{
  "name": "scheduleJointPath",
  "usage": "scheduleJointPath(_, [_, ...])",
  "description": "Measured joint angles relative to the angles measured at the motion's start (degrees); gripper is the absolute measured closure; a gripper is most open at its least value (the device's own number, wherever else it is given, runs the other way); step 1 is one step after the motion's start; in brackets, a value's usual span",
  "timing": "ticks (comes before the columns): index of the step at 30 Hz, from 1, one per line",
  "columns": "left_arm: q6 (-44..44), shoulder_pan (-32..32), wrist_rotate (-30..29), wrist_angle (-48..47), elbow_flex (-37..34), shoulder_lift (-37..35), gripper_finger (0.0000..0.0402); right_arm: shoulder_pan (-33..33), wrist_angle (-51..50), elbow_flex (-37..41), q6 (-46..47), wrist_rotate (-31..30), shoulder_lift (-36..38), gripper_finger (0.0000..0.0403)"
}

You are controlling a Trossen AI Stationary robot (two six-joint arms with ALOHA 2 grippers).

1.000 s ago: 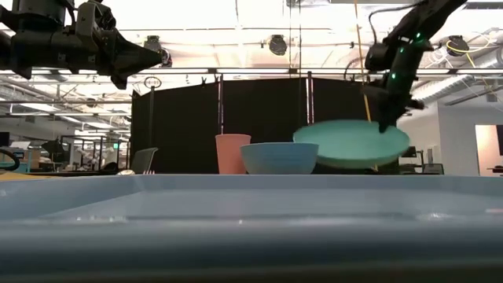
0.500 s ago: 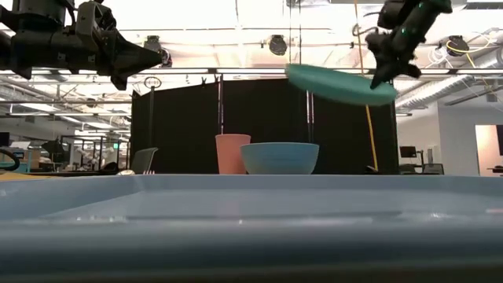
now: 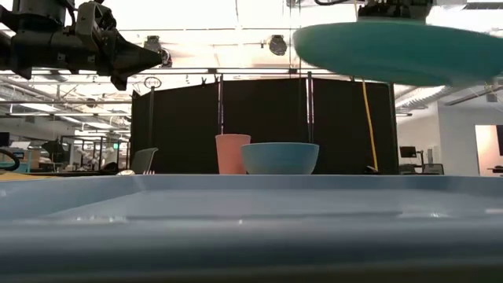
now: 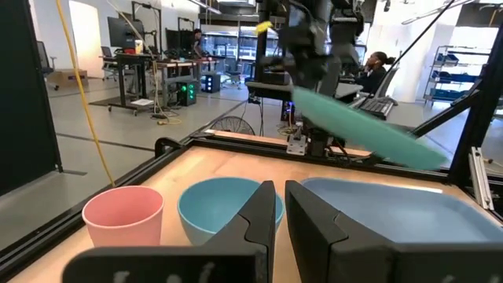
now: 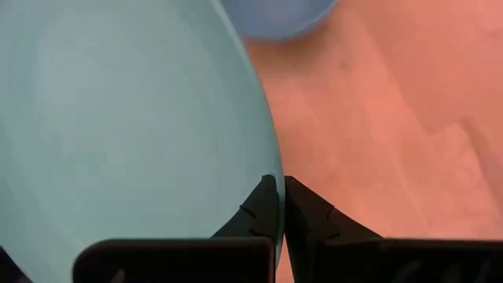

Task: Set up tray
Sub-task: Put the light green plate on the bottom right of the blue serving tray

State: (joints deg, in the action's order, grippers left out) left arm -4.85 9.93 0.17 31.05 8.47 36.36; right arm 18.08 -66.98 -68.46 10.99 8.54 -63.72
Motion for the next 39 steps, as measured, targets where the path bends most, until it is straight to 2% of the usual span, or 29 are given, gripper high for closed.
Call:
scheduleJointPath(5, [-1.04,0.0,1.33,0.01,0.0,0.02,0.0364,-12.61,8.54,7.22,4.34,-5.93,-1.34,0.0402])
scheduleJointPath(11, [-1.87,0.0,1.48,0.0,0.01,0.0,0.0364,-19.73,9.83,12.92,6.34,-8.37,-3.93,0.0403])
scheduleJointPath(18, [-1.7,-0.02,1.48,-0.02,0.02,0.0,0.0364,-22.11,13.33,15.63,7.9,-8.32,-8.54,0.0403])
scheduleJointPath(28, [-1.45,0.0,1.39,-1.02,0.02,0.0,0.0364,-24.77,22.95,15.71,7.16,-3.79,-19.43,0.0403])
scheduleJointPath(39, [-1.41,-0.02,1.39,-1.33,0.02,0.01,0.0364,-24.8,22.86,15.71,7.84,-3.82,-24.17,0.0402])
